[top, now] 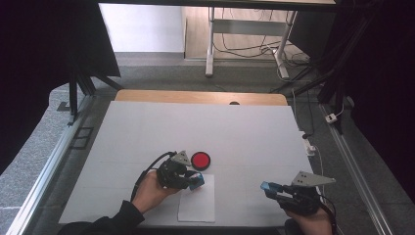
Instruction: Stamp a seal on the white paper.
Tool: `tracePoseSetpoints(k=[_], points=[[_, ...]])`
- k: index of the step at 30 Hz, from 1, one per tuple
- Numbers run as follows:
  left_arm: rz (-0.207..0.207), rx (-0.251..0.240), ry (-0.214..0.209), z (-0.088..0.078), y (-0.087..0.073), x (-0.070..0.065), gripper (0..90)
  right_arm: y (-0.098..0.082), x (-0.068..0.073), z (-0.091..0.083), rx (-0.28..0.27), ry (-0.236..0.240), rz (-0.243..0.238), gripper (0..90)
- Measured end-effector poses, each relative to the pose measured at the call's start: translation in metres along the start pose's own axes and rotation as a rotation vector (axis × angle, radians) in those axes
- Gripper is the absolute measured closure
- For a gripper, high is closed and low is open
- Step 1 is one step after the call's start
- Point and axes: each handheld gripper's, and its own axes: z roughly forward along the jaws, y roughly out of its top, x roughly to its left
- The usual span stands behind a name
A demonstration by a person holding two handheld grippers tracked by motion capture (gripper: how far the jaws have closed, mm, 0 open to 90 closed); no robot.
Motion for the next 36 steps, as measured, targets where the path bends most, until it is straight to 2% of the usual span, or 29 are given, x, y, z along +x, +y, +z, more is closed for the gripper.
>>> tracePoseSetpoints(k=[11, 16, 36], points=[[0.011, -0.053, -0.016, -0.018, 0.003, 0.002, 70.1, 0.000, 0.000, 0.000, 0.000, 0.001, 0.002, 68.4], [0.002, -0.090, -0.025, -0.026, 0.003, 0.005, 70.0, 0.000, 0.000, 0.000, 0.003, 0.000, 0.001, 68.4], [0.051, -0.187, -0.108, -0.054, 0.005, 0.006, 70.1, 0.000, 0.000, 0.000, 0.003, 0.004, 0.002, 68.4]])
